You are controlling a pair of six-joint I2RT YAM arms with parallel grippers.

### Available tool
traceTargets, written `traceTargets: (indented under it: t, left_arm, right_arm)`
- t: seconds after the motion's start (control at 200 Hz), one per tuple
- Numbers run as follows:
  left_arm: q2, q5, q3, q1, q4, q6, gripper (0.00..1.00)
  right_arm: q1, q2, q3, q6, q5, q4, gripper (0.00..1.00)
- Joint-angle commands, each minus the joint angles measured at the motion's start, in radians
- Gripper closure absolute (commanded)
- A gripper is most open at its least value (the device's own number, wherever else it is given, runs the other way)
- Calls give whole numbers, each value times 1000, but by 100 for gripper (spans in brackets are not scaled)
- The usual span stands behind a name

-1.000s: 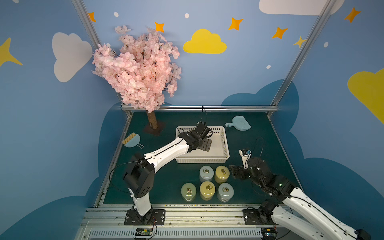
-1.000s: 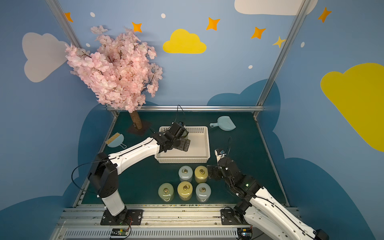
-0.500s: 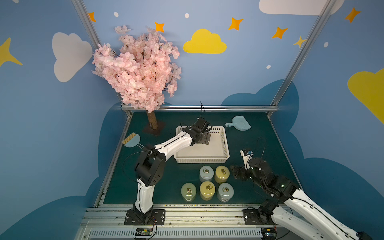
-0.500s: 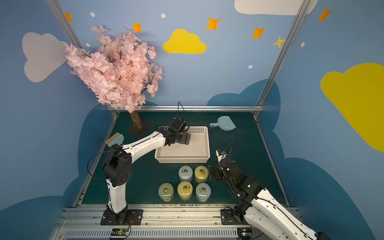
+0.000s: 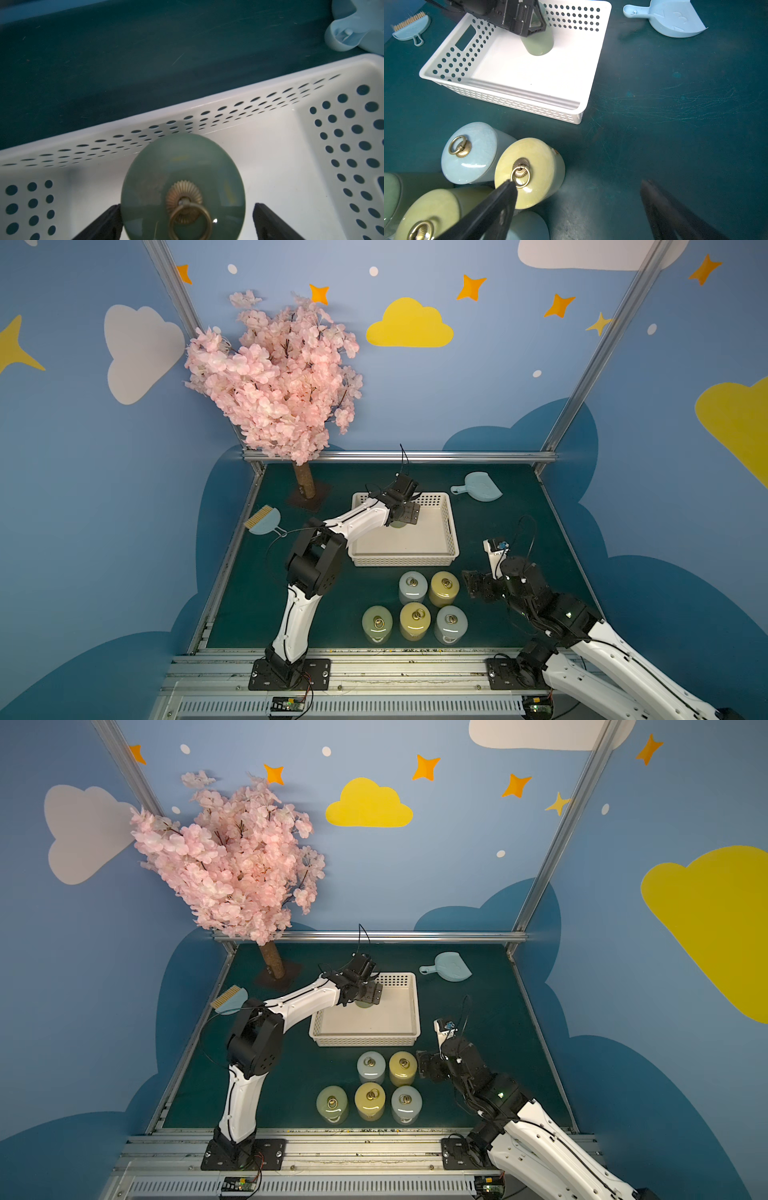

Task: Take the tea canister out of the basket
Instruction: Pick up the tea canister from the basket.

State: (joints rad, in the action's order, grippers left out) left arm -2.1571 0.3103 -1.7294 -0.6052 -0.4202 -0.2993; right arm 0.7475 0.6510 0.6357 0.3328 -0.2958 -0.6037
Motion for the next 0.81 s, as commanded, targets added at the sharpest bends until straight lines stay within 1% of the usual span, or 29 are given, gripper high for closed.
traceTargets:
  t: [0.0, 0.22, 0.285, 0.355, 0.41, 0.571, 0.686, 0.801]
  left_arm:
    - [-25, 0, -40, 10, 9, 18, 0]
    - [-56, -16, -61, 22, 6, 14, 3]
    - [-56, -17, -56, 22, 12, 17, 6]
    - [-55, -23, -53, 24, 14, 16, 13]
    - [-54, -28, -49, 22, 15, 16, 16]
    - [-55, -34, -48, 22, 12, 16, 18]
    - [-55, -32, -48, 24, 7, 18, 24]
    - [-49, -35, -47, 24, 7, 20, 35]
  right_arm:
    - [-4, -2, 27, 7, -2, -10, 2]
    - [-4, -4, 25, 14, 4, -6, 1]
    - [-5, -6, 25, 13, 1, -6, 1]
    - [-4, -4, 25, 14, 0, -7, 1]
    - [-4, -4, 25, 14, -1, -6, 1]
    - [-5, -7, 25, 12, -6, -6, 2]
    - [-4, -8, 25, 13, -6, -7, 1]
    - [-5, -10, 23, 11, -10, -7, 1]
